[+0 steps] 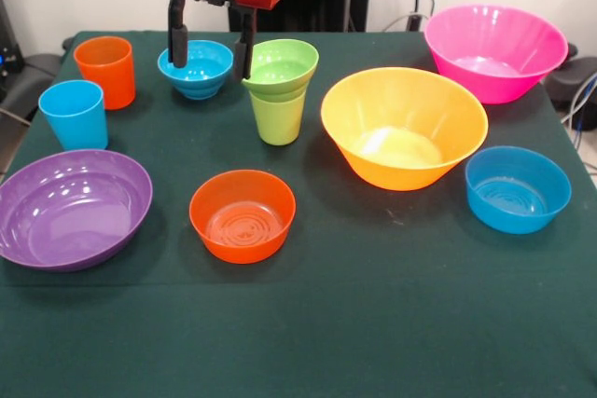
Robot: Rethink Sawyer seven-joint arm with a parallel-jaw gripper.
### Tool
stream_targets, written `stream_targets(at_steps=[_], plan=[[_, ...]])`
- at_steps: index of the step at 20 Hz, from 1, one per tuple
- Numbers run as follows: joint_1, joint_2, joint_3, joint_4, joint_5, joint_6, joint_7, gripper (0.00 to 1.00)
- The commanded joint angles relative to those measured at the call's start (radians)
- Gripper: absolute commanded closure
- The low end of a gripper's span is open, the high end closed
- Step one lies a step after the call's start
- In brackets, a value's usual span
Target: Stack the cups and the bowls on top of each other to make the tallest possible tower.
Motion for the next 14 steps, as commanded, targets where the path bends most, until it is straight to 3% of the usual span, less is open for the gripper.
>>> stream_targets(at_steps=[1,14], plan=[[0.015,0.062,0.072,-0.026,-0.090,-0.034,-0.063,0.00],[0.030,0.084,0.059,-0.011,-0.124,-0.100,-0.019,0.00]])
